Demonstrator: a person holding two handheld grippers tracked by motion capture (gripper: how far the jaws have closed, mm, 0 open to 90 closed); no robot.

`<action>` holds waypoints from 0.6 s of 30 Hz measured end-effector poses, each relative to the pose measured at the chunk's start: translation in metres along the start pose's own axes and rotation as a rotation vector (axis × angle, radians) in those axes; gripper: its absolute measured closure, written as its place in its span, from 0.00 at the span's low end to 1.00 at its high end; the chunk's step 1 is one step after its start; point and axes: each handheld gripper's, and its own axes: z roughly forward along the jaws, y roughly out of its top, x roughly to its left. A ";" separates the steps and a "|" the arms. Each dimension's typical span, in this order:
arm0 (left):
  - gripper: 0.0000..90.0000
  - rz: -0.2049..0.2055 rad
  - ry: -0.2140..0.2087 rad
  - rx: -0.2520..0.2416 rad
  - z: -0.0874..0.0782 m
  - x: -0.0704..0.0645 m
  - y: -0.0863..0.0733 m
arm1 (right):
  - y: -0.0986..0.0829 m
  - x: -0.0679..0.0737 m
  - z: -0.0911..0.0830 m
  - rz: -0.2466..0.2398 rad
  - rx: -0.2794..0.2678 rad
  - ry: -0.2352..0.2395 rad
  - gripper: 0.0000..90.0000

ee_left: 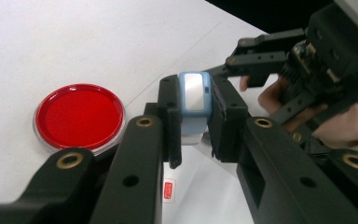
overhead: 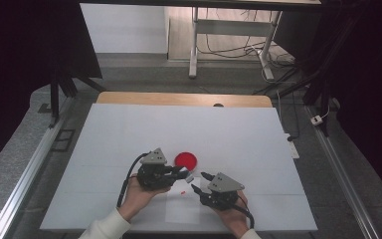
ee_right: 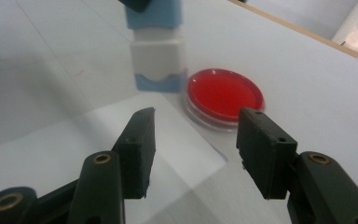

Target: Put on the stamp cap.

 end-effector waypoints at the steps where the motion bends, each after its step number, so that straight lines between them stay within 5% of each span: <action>1: 0.84 0.001 0.000 0.000 0.000 0.000 0.000 | -0.001 -0.002 -0.002 0.004 0.003 0.001 0.51; 18: 0.84 0.007 0.001 -0.006 -0.003 0.002 0.001 | -0.024 -0.049 -0.046 0.097 0.028 -0.046 0.50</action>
